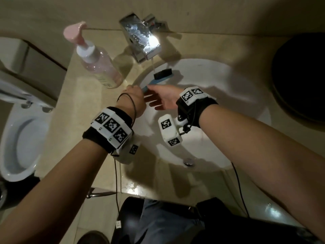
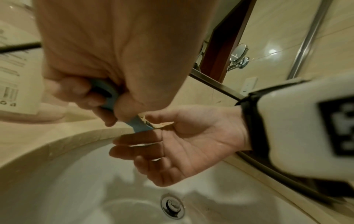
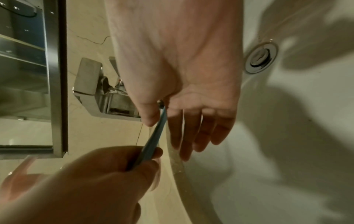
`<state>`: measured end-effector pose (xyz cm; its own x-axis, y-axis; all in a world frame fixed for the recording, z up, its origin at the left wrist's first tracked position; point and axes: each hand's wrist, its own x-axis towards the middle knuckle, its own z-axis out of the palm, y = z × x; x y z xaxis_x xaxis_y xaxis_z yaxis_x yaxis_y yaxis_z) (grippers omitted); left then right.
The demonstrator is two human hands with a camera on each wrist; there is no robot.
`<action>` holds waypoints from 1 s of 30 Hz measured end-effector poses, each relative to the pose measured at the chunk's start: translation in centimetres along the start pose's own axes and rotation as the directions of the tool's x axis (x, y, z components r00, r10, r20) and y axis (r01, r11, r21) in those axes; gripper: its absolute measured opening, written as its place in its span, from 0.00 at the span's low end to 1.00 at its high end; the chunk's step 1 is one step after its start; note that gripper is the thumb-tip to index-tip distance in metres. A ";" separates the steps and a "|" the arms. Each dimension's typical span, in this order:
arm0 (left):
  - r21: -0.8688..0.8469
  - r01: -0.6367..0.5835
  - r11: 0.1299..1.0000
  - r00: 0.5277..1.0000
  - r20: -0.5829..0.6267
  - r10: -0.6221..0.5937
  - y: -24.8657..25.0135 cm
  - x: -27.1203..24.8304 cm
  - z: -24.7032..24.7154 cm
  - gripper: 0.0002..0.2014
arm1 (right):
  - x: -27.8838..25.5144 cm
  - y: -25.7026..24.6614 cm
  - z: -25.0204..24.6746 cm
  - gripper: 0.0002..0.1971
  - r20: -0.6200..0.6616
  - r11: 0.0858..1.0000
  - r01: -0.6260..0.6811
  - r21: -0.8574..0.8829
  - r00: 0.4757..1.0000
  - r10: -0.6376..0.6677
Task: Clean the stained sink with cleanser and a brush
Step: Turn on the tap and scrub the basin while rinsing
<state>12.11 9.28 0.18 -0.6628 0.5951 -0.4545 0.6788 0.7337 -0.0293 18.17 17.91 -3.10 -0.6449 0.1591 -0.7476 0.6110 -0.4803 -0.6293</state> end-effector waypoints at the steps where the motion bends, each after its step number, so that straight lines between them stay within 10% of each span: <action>1: -0.031 -0.017 0.999 1.000 0.004 0.017 -0.1 0.1 0.0 0.20 | 0.1 -0.1 0.0 0.17 0.006 1.000 0.007 0.013 1.000 -0.008; 7: -0.303 -0.095 0.948 0.986 0.102 0.132 -1.7 0.9 0.1 0.28 | 0.5 -0.2 -1.0 0.11 -0.143 0.990 0.073 0.121 0.988 -0.056; 10: -0.611 0.010 0.792 0.983 0.151 0.104 -3.1 1.5 0.6 0.38 | -0.1 0.5 -3.4 0.10 -0.251 0.993 0.082 0.087 0.966 -0.058; 14: -0.815 0.118 0.567 0.923 -0.121 -0.365 -3.8 1.9 2.6 0.29 | -2.0 2.4 -7.2 0.08 -0.307 0.988 -0.037 -0.152 0.952 -0.011; 19: -0.846 0.341 0.411 0.737 -0.031 -0.675 -4.1 1.6 4.1 0.21 | -4.7 3.8 -12.1 0.08 -0.409 0.839 -0.160 -0.521 0.909 -0.081; 23: -0.897 0.268 0.352 0.782 -0.010 -0.623 -4.2 1.7 4.7 0.15 | -4.7 5.2 -15.2 0.21 -0.479 0.696 -0.211 -0.687 0.852 -0.214; 27: -0.944 0.322 -0.071 0.849 0.321 -0.421 -3.7 2.4 4.9 0.21 | -4.9 6.0 -16.9 0.21 -0.485 0.584 -0.258 -0.770 0.831 -0.272; 30: -0.915 0.401 -0.052 0.879 0.400 -0.258 -3.3 2.6 4.8 0.22 | -4.6 6.1 -17.6 0.17 -0.500 0.516 -0.304 -0.801 0.814 -0.295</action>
<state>9.66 6.77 -5.21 -0.6314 0.2027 -0.7485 -0.5905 0.5000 0.6335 33.00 29.43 -7.23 -0.4758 0.7024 -0.5294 0.8793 0.3942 -0.2674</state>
